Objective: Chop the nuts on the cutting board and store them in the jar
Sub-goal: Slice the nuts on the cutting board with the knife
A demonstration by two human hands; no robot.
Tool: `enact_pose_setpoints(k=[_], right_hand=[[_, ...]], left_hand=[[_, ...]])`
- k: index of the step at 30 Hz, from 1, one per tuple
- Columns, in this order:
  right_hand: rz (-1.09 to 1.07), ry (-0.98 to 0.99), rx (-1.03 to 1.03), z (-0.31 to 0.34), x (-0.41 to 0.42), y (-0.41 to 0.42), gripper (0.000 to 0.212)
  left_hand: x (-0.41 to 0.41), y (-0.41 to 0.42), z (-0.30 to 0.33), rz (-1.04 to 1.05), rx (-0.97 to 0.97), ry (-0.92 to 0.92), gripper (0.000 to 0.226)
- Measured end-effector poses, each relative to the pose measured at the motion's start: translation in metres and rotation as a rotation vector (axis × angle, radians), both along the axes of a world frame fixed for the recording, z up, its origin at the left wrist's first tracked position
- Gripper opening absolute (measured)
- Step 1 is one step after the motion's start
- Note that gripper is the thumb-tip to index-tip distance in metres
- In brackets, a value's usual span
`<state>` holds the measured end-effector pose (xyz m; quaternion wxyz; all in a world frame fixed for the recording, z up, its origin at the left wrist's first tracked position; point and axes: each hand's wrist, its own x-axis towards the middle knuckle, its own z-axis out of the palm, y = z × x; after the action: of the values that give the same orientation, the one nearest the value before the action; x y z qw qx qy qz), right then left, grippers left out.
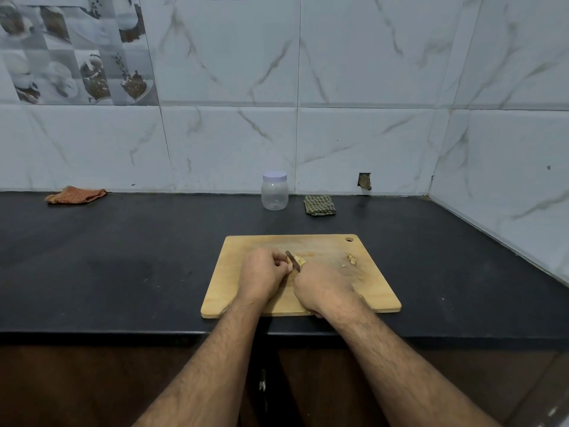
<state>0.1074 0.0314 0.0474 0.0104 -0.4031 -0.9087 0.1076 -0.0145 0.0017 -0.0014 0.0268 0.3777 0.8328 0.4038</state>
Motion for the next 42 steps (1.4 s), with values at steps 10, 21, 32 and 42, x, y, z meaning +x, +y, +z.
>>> enact_pose_setpoints(k=[10,21,32,42], right_hand=[[0.019,-0.048,0.007,-0.005,-0.009,0.006,0.028],[0.066,-0.178,0.006,-0.004,-0.016,0.011,0.028],[0.048,-0.103,-0.068,-0.002,-0.014,0.013,0.023],[0.029,-0.082,-0.121,-0.005,-0.021,0.02,0.017]], left_hand=[[-0.002,0.002,-0.002,0.007,0.013,-0.03,0.013],[-0.001,0.003,-0.002,0.004,-0.004,-0.007,0.012],[-0.002,0.005,-0.002,-0.004,-0.011,0.001,0.013],[-0.004,0.005,-0.004,-0.01,-0.02,0.001,0.015]])
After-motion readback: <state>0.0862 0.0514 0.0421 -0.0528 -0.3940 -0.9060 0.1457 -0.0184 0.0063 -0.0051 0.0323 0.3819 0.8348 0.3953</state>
